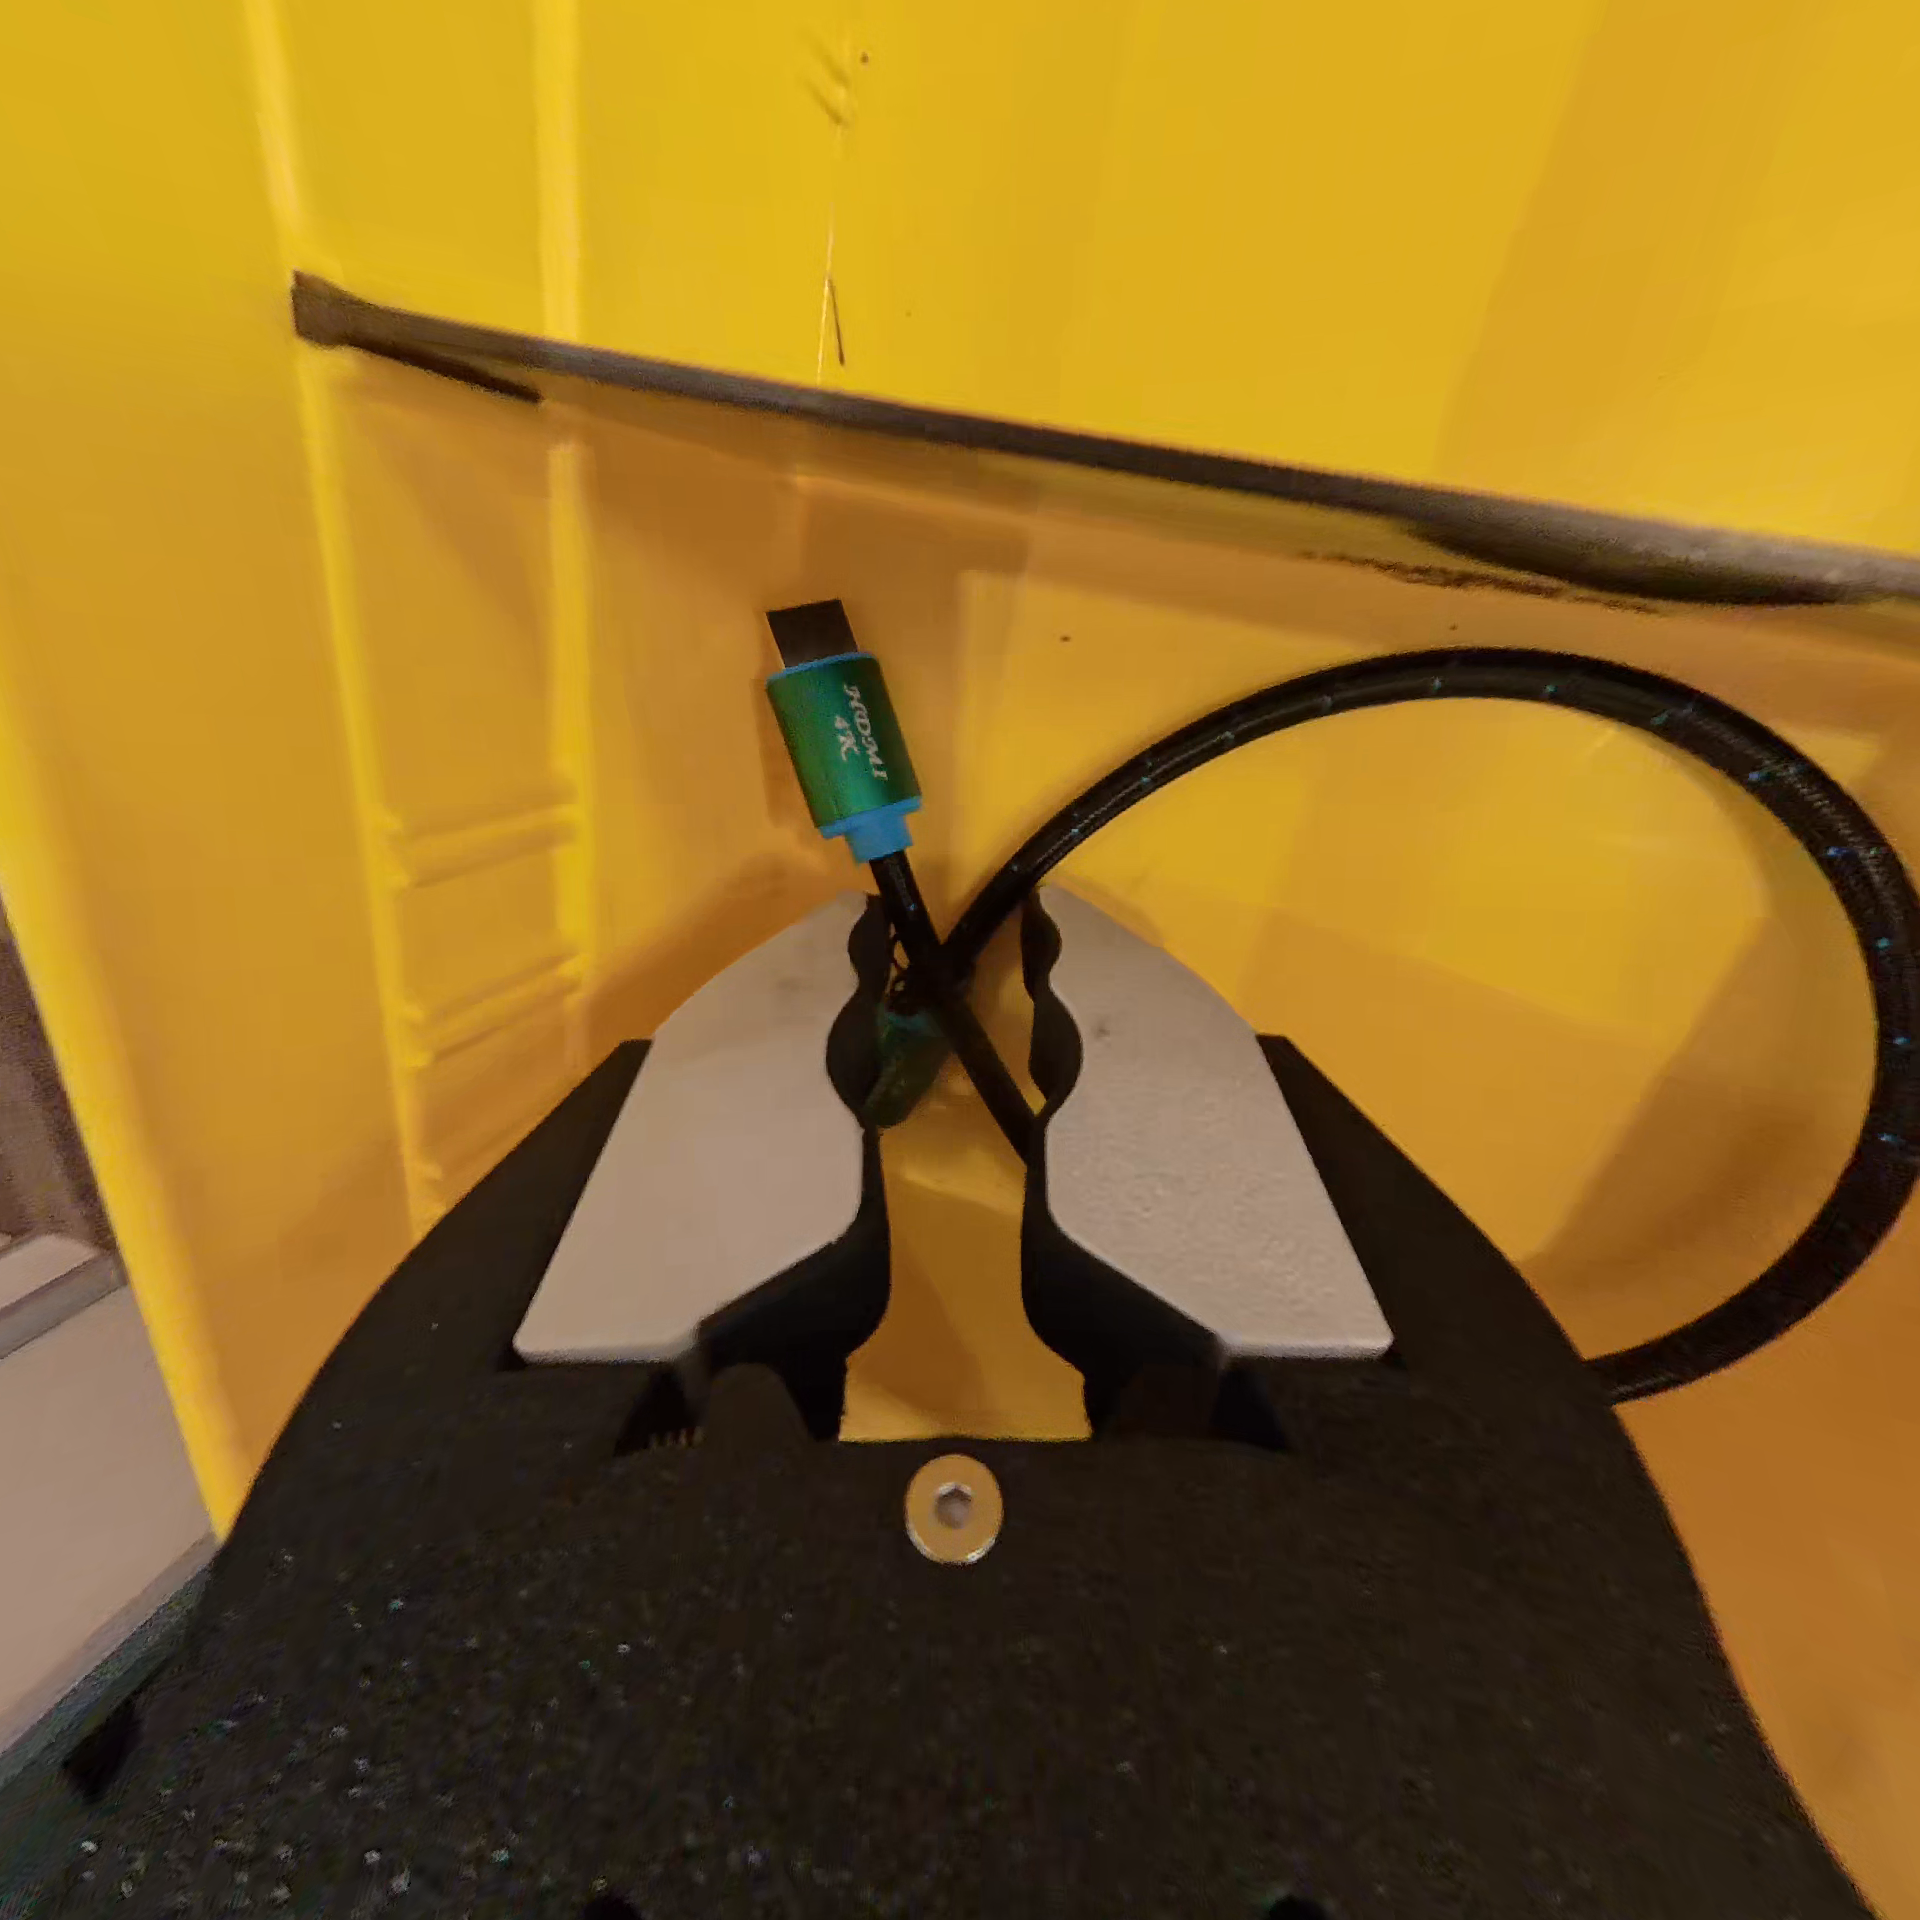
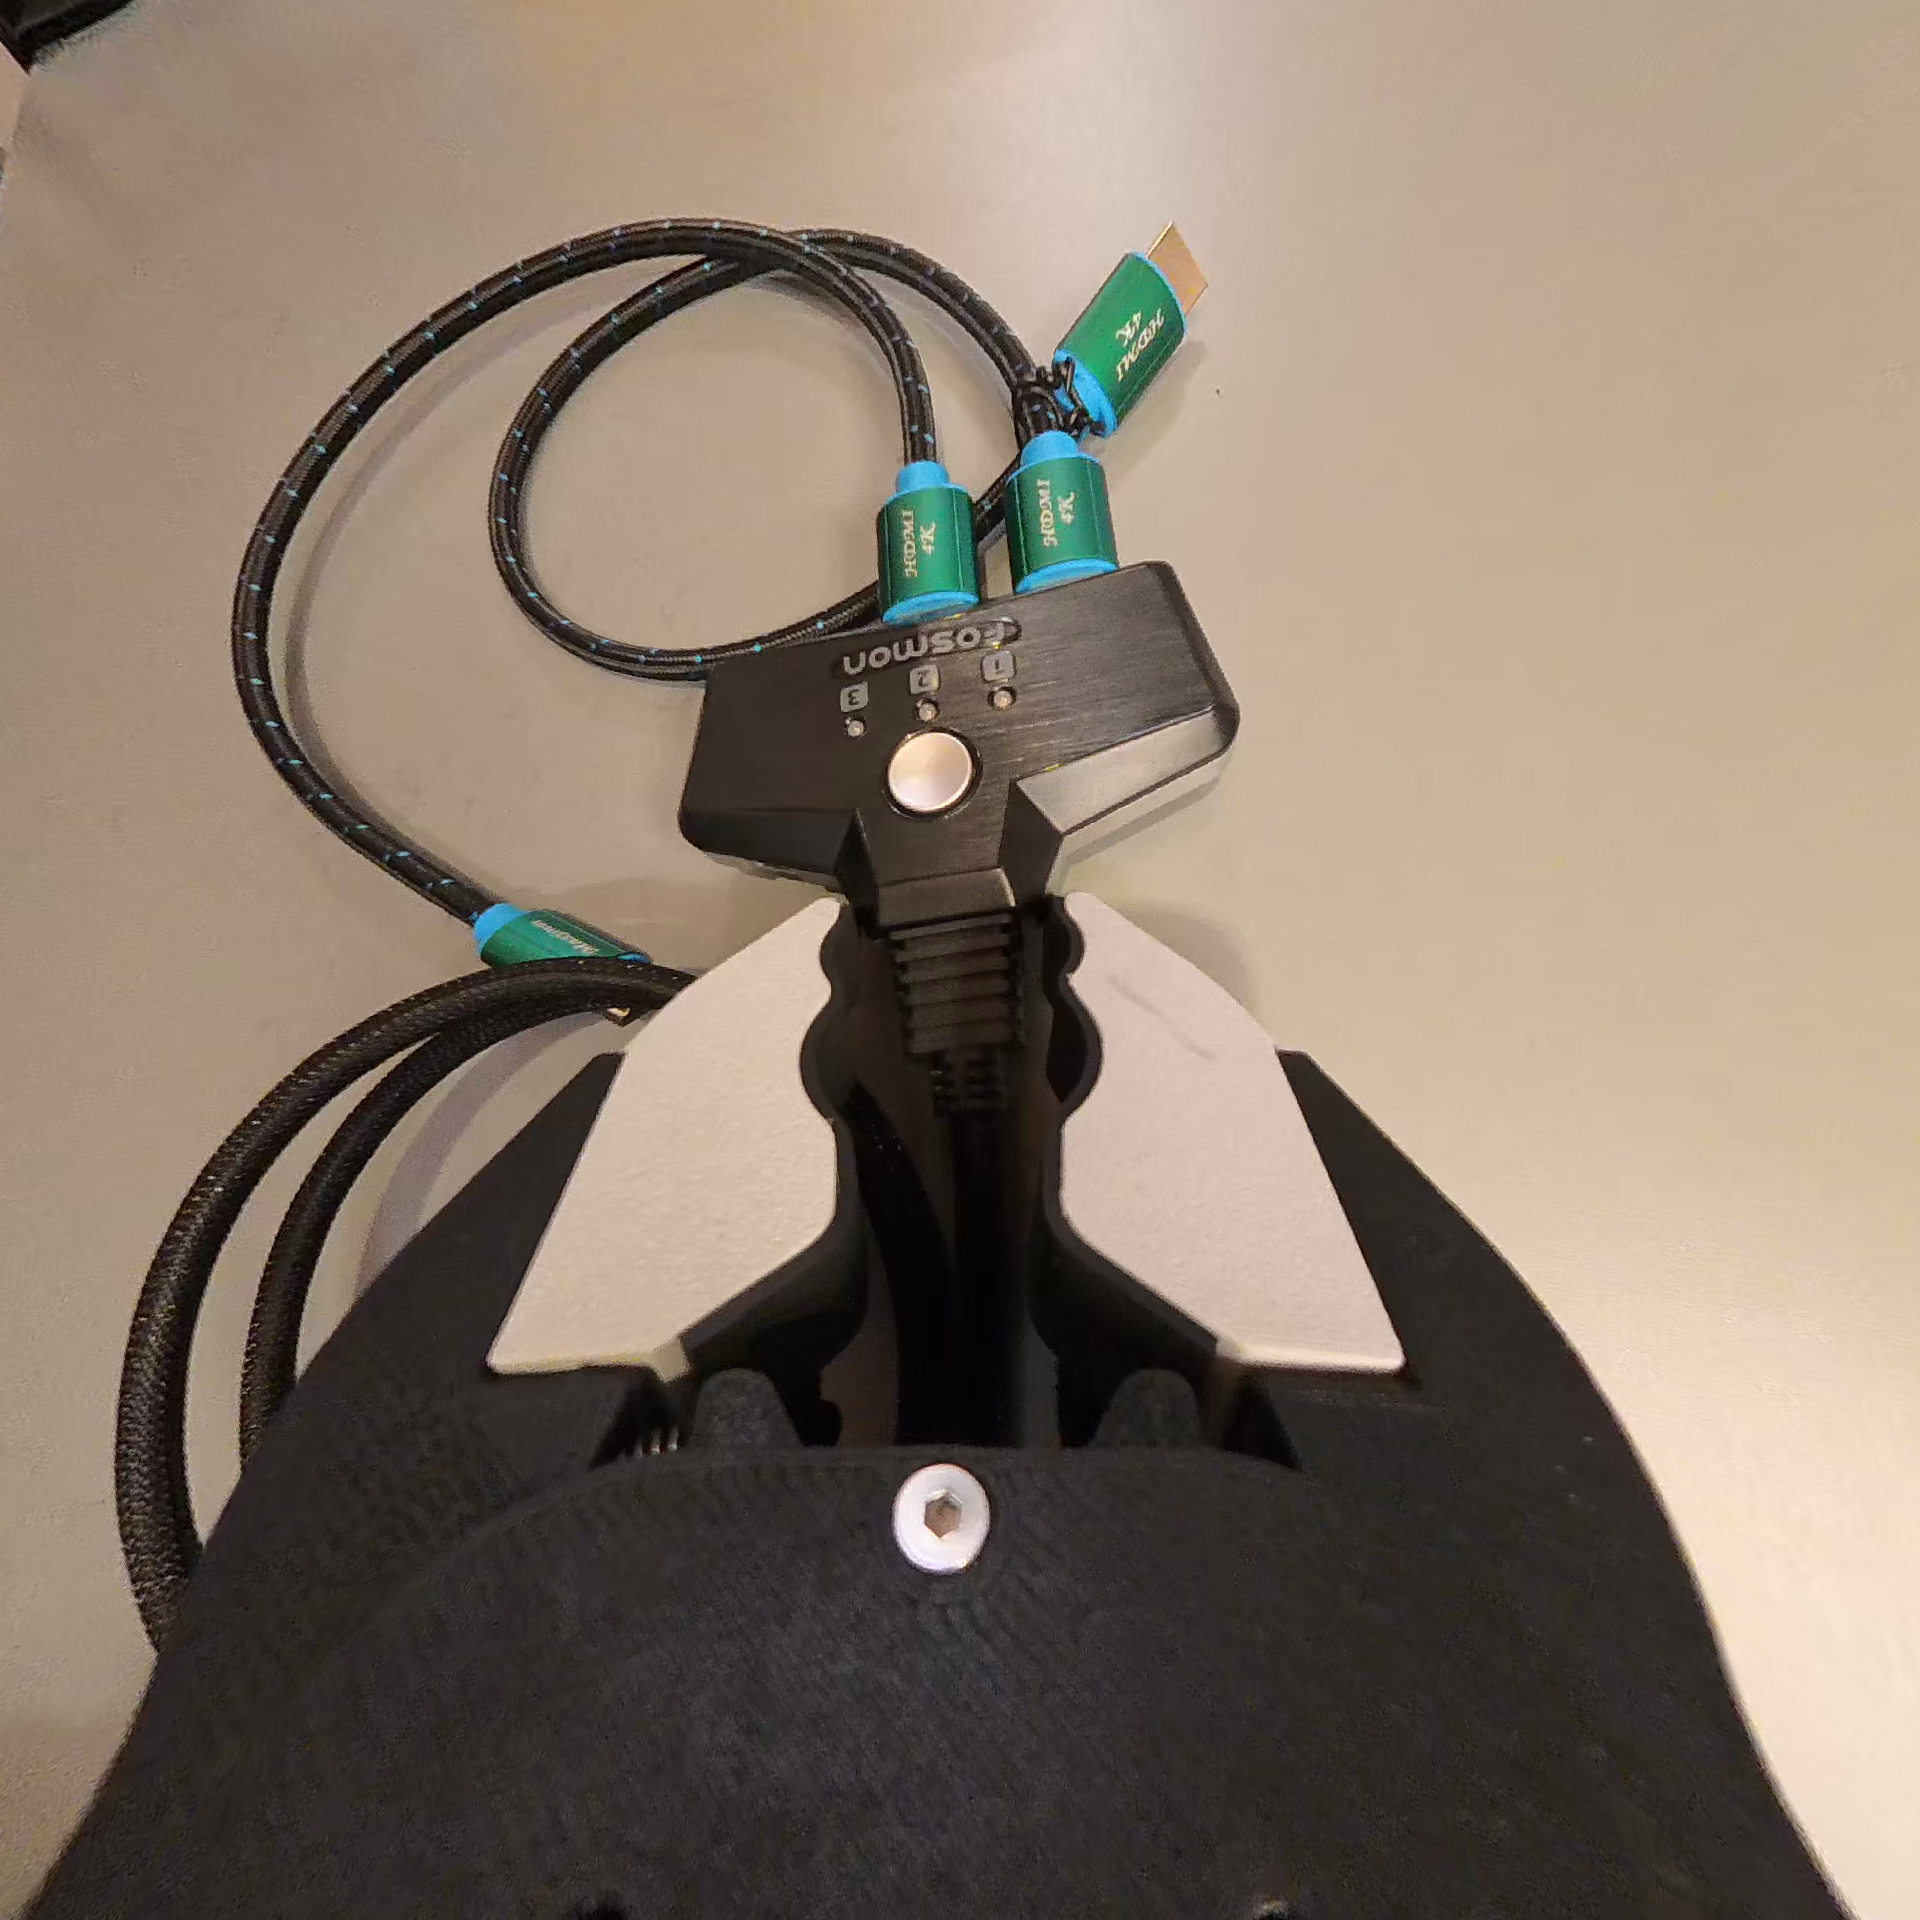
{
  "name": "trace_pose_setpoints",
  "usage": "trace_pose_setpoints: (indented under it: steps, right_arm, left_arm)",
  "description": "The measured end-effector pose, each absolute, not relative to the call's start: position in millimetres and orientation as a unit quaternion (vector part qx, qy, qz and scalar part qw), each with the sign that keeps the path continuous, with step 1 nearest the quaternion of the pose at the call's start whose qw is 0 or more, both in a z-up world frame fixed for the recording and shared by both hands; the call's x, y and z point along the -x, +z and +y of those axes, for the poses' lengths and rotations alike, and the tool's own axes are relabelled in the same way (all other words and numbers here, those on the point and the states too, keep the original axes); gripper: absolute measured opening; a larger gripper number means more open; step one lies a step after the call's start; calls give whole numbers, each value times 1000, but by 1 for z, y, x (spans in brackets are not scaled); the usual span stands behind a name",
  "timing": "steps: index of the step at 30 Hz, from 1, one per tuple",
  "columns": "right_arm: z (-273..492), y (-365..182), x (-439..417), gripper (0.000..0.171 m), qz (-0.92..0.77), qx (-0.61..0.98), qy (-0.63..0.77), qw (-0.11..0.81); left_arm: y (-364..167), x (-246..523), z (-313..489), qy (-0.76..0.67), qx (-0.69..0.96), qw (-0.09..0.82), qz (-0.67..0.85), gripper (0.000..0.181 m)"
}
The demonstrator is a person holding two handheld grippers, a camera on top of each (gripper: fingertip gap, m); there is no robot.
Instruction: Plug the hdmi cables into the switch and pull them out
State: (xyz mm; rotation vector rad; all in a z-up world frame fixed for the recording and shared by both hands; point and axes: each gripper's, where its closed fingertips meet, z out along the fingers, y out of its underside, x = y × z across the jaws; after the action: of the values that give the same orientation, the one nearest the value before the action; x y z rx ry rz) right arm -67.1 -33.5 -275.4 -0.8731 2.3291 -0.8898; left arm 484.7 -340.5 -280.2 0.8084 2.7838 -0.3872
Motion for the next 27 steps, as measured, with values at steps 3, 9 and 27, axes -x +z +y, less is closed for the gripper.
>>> trace_pose_setpoints:
  steps: [3,9,27]
  right_arm:
    - [-33,-275,67,34,854,321,-325,250]
    - [-33,-276,67,34,852,327,-326,245]
    - [-31,-276,69,34,853,332,-325,238]
  left_arm:
    - [-281,-484,-340,-145,-280,83,945,20]
    - [-277,-484,-338,-192,-328,85,921,12]
    - [-15,-369,-239,-560,-418,26,715,6]
